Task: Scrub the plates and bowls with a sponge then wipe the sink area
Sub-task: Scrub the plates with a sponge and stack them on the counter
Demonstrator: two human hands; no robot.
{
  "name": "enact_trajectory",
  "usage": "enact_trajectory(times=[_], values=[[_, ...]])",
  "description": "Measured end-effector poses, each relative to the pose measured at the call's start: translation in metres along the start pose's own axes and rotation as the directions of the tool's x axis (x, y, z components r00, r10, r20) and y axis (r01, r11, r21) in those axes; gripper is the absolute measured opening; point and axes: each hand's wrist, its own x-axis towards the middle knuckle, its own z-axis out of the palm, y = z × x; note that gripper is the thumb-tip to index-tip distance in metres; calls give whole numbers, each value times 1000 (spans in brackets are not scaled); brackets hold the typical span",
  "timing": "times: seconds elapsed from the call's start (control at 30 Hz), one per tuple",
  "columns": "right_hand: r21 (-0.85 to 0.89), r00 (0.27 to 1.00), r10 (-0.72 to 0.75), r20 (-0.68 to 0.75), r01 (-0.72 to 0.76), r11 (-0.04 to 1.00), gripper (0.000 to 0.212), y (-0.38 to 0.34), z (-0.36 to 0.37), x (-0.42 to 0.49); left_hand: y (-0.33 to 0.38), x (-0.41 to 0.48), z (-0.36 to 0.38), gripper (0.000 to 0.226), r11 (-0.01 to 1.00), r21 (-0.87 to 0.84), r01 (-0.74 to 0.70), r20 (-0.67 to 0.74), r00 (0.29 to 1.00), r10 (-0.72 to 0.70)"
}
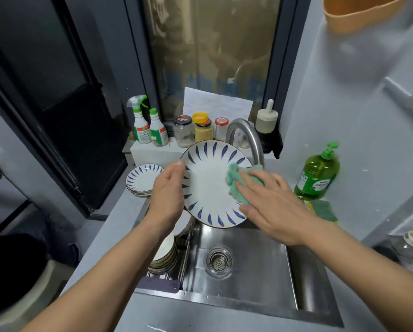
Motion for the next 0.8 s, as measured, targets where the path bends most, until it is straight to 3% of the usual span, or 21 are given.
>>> enact_trajectory(times=[0.1, 0.2, 0.33, 0.43, 0.5, 0.63, 0.7, 0.8], values=[[-69, 994, 76, -85, -82, 994, 89, 5, -14, 25, 13, 4, 6, 40, 999, 20, -47, 42, 998, 46], [-60, 997, 45, -67, -50, 997, 84, -7, -14, 21, 24, 11, 2, 40, 996, -21, -87, 13, 996, 87], [251, 994, -105, -20, 107, 962, 74, -59, -1, -9, 24, 13, -1, 49, 990, 11, -140, 5, 990, 140], [361, 988, -154, 3, 143, 921, 78, -77, -12, 11, 9, 6, 6, 43, 999, -51, -3, 79, 997, 7], [243, 995, -96, -21, 98, 965, 83, -62, -22, 37, 4, -1, 8, 43, 997, -65, 38, 141, 990, -29], [6, 997, 83, -3, -83, 997, 84, -24, -29, 50, 7, 0, 5, 38, 998, -49, 28, 117, 993, -23], [18, 989, 148, 3, -148, 989, 85, -20, -21, 39, 8, 3, 3, 37, 1000, -28, -2, 68, 998, 4], [195, 988, 155, 13, -154, 969, 79, -38, -4, 11, 9, 4, 2, 35, 1000, 7, 20, -2, 1000, -20]])
